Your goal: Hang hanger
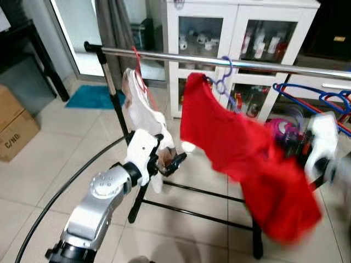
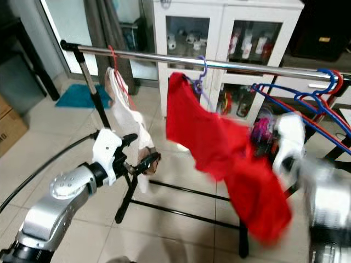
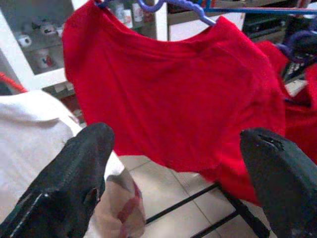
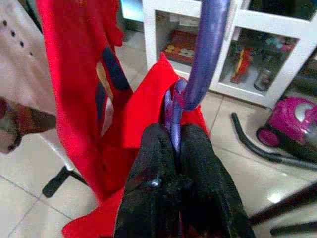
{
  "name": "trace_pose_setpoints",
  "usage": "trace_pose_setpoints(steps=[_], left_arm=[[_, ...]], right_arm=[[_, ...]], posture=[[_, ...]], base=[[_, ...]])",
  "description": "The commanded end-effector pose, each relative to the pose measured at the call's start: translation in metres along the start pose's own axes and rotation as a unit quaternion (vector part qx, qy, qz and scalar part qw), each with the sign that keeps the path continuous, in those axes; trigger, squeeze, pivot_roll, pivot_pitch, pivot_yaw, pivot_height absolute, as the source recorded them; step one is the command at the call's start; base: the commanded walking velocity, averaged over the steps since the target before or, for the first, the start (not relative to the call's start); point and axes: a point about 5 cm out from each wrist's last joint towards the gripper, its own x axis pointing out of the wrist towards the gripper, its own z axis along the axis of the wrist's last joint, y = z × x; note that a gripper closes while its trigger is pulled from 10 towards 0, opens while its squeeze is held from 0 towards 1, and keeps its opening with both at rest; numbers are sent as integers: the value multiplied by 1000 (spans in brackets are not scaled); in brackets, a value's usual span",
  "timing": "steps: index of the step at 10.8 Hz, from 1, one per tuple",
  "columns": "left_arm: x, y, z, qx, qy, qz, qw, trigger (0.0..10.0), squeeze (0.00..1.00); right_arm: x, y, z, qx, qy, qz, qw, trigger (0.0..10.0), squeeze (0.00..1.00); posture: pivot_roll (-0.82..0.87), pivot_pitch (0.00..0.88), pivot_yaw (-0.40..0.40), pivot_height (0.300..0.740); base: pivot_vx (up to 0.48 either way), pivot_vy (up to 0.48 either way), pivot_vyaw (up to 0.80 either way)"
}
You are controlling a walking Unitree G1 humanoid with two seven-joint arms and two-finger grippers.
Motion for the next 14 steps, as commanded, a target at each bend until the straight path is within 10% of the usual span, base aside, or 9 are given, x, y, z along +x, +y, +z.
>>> trace_pose_setpoints(steps=[1, 7, 14], left_arm=[[-2, -2, 2, 10, -3, 7, 1000, 10000, 0], [-8, -1, -5, -8, 2, 39, 999, 10000, 0], [-8, 1, -4, 1, 4, 39, 999, 10000, 0]], right_arm=[[-9, 3, 14, -6, -38, -16, 999, 0, 0], [-21, 49, -34, 51, -33, -95, 994, 0, 0], [-15, 59, -25, 49, -45, -88, 994, 0, 0]], posture=[[37, 0, 5, 740], [38, 0, -29, 740], [40, 0, -34, 740]], base=[[0, 0, 0], [-129, 0, 0], [-247, 0, 0]])
